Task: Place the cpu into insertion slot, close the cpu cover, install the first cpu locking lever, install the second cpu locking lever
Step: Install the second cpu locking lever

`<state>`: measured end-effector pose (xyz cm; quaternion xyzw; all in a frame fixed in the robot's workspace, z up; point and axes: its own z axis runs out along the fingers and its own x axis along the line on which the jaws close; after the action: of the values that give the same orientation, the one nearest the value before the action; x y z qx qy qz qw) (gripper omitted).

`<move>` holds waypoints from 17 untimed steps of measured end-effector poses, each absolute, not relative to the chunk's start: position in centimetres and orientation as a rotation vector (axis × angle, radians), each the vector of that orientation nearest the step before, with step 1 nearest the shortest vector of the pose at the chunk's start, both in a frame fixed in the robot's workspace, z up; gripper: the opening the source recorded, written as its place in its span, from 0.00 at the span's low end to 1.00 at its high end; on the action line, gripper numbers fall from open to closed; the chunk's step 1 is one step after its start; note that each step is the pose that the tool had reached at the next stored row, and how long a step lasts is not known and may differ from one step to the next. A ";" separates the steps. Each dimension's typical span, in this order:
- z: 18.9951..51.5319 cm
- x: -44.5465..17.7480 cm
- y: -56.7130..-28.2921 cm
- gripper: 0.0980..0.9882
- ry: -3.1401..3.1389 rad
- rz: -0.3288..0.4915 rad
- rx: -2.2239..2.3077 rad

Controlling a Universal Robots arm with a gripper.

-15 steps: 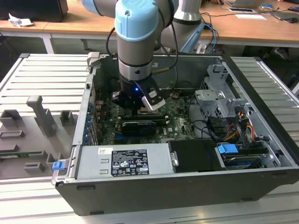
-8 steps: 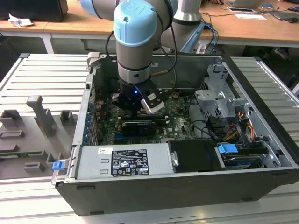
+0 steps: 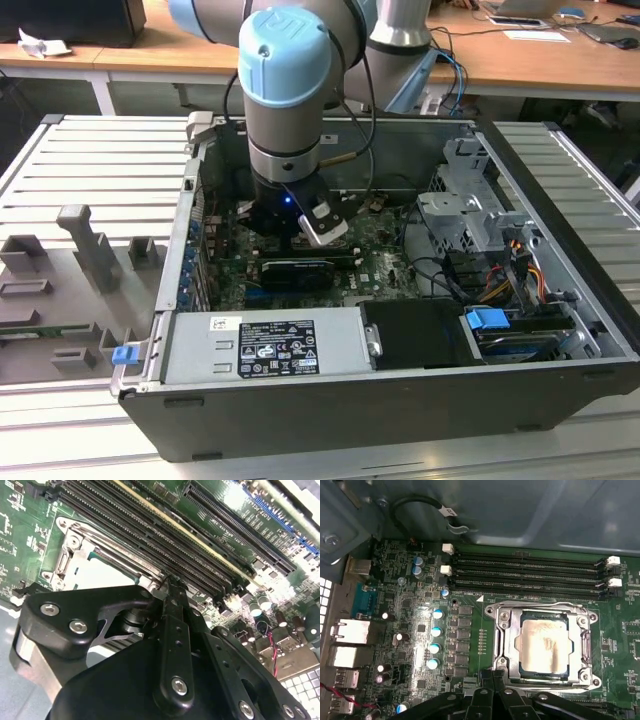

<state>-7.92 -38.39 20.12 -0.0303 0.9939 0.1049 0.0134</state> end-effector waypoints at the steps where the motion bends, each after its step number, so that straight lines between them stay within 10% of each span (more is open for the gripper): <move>1: 20.1 -8.0 -38.4 0.01 3.096 0.329 -0.094; 17: 20.9 -8.5 -38.4 0.01 3.095 0.329 -0.095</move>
<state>-8.54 -38.39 20.86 -0.0304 0.9938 0.1057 0.0138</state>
